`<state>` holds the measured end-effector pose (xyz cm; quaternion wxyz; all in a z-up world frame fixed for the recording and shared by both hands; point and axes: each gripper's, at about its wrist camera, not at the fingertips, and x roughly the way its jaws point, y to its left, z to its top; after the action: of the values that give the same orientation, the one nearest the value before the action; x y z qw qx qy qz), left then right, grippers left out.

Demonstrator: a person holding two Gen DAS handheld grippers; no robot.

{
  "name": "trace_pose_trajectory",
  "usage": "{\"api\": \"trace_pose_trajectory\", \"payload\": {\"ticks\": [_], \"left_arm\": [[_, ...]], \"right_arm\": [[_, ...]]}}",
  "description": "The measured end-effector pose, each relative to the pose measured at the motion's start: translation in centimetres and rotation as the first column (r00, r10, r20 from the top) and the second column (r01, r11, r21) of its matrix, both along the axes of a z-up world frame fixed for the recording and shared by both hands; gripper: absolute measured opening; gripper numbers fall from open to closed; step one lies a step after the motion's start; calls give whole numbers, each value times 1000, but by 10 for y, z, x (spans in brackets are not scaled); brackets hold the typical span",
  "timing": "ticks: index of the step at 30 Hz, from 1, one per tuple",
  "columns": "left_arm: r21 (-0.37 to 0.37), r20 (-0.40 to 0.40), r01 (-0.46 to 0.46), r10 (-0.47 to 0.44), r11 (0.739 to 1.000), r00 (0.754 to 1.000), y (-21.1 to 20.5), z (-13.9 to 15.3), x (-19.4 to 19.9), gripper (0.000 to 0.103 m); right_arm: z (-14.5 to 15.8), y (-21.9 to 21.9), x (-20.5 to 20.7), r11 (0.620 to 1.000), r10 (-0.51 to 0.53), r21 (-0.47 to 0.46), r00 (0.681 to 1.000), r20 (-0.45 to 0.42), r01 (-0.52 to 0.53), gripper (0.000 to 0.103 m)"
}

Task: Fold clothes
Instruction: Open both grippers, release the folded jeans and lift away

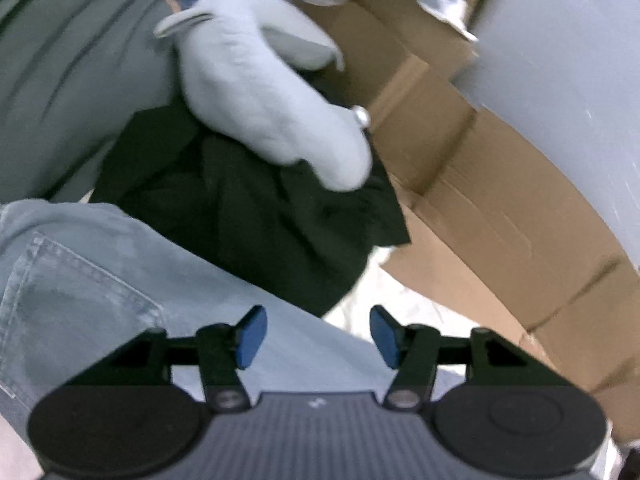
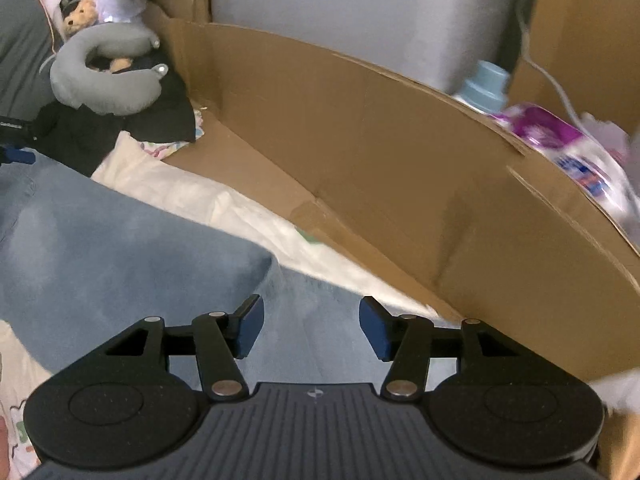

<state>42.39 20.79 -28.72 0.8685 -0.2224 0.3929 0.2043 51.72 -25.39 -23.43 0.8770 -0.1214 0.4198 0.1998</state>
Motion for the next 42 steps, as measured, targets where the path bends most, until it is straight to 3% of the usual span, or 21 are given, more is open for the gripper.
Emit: {"api": "trace_pose_trajectory", "payload": {"ticks": [4,6,9,15,21,24,25,26,28,32,35,38,42], "left_arm": [[19,-70,47,-46,999,997,-23,-1,6,61],[32,-106,71,-67,997,992,-37,2,6,60],[77,-74,92,-86,993,994,-61,27,-2,60],[105,-114,236,-224,966,968,-113,81,-8,61],[132,-205,344,-314,930,927,-155,128,1,67],[114,-197,388,-362,914,911,-175,145,5,67],[134,-198,400,-371,907,907,-183,147,6,68],[153,-199,411,-379,899,904,-192,150,7,69],[149,-216,434,-399,888,891,-202,151,6,69],[127,-236,468,-432,874,871,-212,143,5,69],[116,-226,480,-447,870,865,-215,136,4,71],[110,-251,524,-486,845,837,-219,119,9,71],[68,-258,502,-471,862,843,-223,102,16,70]], "right_arm": [[-9,-18,-38,999,-29,25,999,38,28,63],[-19,-33,-51,990,-106,102,992,64,100,63],[-31,-59,-69,948,-247,227,965,88,222,63],[-31,-63,-89,968,-150,220,980,133,118,62],[-29,-54,-85,963,-53,269,993,103,23,62],[-27,-43,-89,969,30,244,996,88,-51,62],[-26,-40,-91,972,59,221,995,83,-76,61],[-24,-37,-95,975,89,196,993,81,-104,51],[-18,-33,-103,971,137,184,987,81,-150,42],[-15,-24,-109,966,155,192,982,104,-173,42],[-31,-14,-114,961,217,157,973,77,-227,42],[-48,-14,-114,969,175,166,983,55,-182,42],[-67,-16,-119,978,126,165,992,4,-125,42]]}}
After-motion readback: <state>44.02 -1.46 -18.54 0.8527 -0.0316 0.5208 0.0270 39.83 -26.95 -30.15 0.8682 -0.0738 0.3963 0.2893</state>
